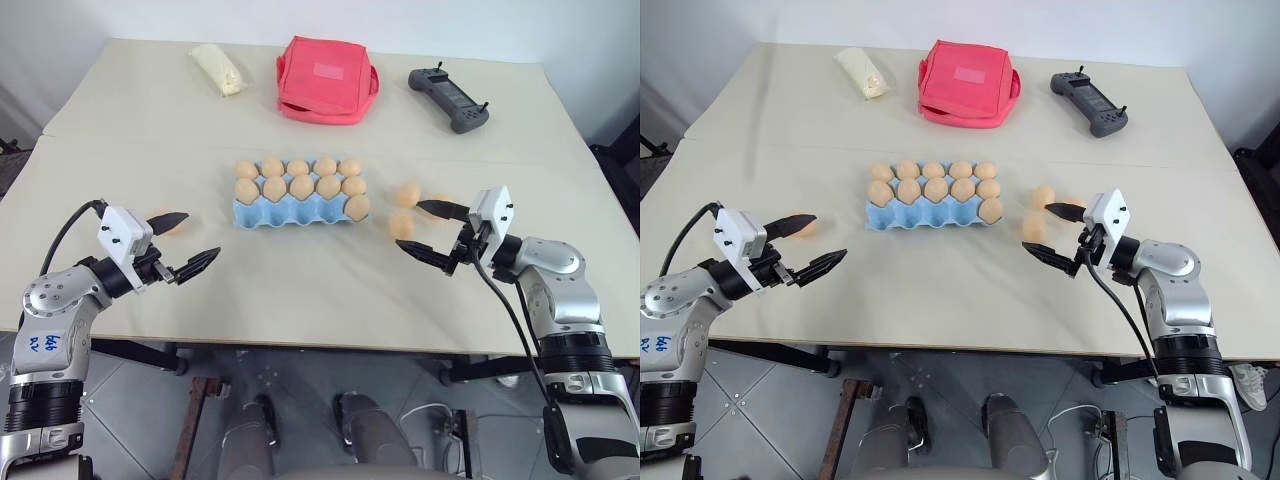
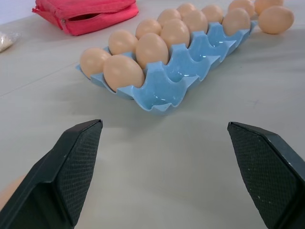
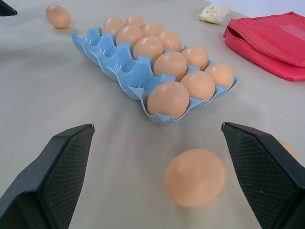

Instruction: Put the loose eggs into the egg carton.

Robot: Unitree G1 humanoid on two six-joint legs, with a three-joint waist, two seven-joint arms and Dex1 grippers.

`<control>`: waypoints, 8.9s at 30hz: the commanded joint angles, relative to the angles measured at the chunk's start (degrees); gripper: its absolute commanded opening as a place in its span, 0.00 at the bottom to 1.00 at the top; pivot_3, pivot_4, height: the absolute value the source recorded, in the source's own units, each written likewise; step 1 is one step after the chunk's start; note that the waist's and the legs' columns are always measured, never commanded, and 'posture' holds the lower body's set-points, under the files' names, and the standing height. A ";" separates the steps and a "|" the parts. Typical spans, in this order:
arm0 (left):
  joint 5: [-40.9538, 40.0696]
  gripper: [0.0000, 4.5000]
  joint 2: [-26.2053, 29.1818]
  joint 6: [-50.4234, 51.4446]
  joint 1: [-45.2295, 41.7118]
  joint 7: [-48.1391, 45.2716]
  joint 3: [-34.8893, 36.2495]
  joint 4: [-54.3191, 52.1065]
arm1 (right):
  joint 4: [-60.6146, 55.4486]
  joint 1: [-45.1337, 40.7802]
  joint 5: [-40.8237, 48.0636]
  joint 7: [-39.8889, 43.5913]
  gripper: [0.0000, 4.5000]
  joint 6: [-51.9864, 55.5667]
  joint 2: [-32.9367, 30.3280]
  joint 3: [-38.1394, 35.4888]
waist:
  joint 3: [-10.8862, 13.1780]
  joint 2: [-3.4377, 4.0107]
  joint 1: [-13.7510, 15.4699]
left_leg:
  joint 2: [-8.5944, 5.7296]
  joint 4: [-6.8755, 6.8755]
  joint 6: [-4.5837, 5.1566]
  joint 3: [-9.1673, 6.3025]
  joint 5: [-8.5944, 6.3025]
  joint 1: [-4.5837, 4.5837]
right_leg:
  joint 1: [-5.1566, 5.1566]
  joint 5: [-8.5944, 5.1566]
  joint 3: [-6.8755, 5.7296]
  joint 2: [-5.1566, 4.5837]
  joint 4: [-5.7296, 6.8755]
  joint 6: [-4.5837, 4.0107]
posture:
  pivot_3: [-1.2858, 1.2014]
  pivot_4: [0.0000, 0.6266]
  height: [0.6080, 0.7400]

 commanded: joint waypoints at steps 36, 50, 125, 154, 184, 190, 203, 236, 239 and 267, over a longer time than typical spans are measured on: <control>1.17 1.00 -8.39 -1.05 -5.47 -3.42 -9.89 -4.95 | 35.72 -21.49 -11.40 -23.70 1.00 -0.60 4.06 -1.72 | -0.01 0.02 -2.04 | -0.10 0.19 0.32 -0.09 0.36 0.08 | 0.04 0.09 0.04 0.04 0.29 0.23 | 0.52 0.24 1.00; 0.33 1.00 -7.76 0.15 0.19 -0.19 -5.13 -9.64 | 38.97 -27.13 -10.71 -15.15 0.36 -3.98 4.82 -1.54 | 0.00 0.04 -2.55 | -0.13 0.21 0.29 -0.12 0.37 0.06 | 0.04 0.05 0.03 0.02 0.39 0.27 | 0.52 0.24 1.00; 0.53 1.00 -6.28 2.42 -2.04 -3.12 -8.15 -9.13 | 29.79 -15.69 -9.26 -3.29 0.99 -7.47 6.28 3.95 | 0.01 0.07 -0.60 | -0.11 0.00 -0.08 -0.73 0.58 -0.07 | 0.08 -0.14 -0.59 0.03 0.36 -0.04 | 0.52 0.24 1.00; -0.55 1.00 -5.29 3.30 5.63 0.29 -1.82 -11.88 | 24.81 -28.42 -12.50 -9.78 0.55 -2.08 25.47 10.18 | 0.02 0.08 -2.67 | 0.08 -0.12 -0.37 -0.78 0.49 -0.03 | 0.00 -0.15 -0.69 -0.03 0.61 -0.07 | 0.52 0.24 1.00; 0.45 1.00 -8.75 4.38 -3.26 -0.70 -9.68 -7.00 | 2.97 -2.85 -4.79 -8.33 0.99 -1.19 5.89 -3.62 | 0.02 0.08 -1.27 | -0.11 -0.44 -0.49 -0.80 0.56 -0.02 | 0.01 -0.22 -0.85 -0.09 0.35 -0.18 | 0.52 0.24 1.00; 1.35 1.00 -9.53 3.04 -7.19 -2.70 -11.79 -2.94 | 6.40 2.30 -5.50 -11.27 0.99 -4.34 3.01 -6.63 | 0.02 0.08 -1.50 | -0.06 -0.40 -0.26 -0.80 0.73 0.08 | 0.02 -0.22 -0.81 0.08 0.45 -0.18 | 0.52 0.24 1.00; 2.39 1.00 -9.39 1.17 -9.03 -3.57 -11.26 -0.36 | 15.20 -8.39 -7.57 -14.78 0.99 -2.71 5.16 -3.02 | 0.02 0.08 -1.55 | -0.10 -0.07 -0.35 -0.75 0.61 0.07 | 0.09 -0.10 -0.72 0.00 0.55 0.00 | 0.52 0.24 1.00; 1.28 1.00 -8.72 2.39 -3.05 0.83 -6.97 -6.97 | 52.24 -33.95 -16.68 -22.30 0.48 -10.04 14.20 -1.13 | 0.03 0.10 -1.97 | -0.08 -0.15 -0.28 -0.76 0.77 -0.02 | 0.00 -0.16 -0.80 0.02 0.58 -0.08 | 0.52 0.24 1.00; 0.30 1.00 -7.73 3.28 -1.07 1.14 -4.50 -7.90 | 45.82 -33.78 -14.82 -16.23 0.48 -8.01 15.61 -0.53 | 0.04 0.11 -2.36 | -0.06 -0.18 -0.28 -0.76 0.77 -0.02 | -0.02 -0.16 -0.78 0.05 0.59 -0.08 | 0.52 0.24 1.00; -2.79 1.00 -6.41 7.23 14.75 5.57 5.11 -16.71 | 31.66 -36.73 -16.44 -20.05 0.66 1.44 37.37 14.43 | -0.05 -0.03 -2.96 | 0.03 -0.98 -0.66 -0.65 0.63 -0.15 | -0.28 -0.41 -2.72 -0.91 0.38 -0.56 | 0.52 0.24 1.00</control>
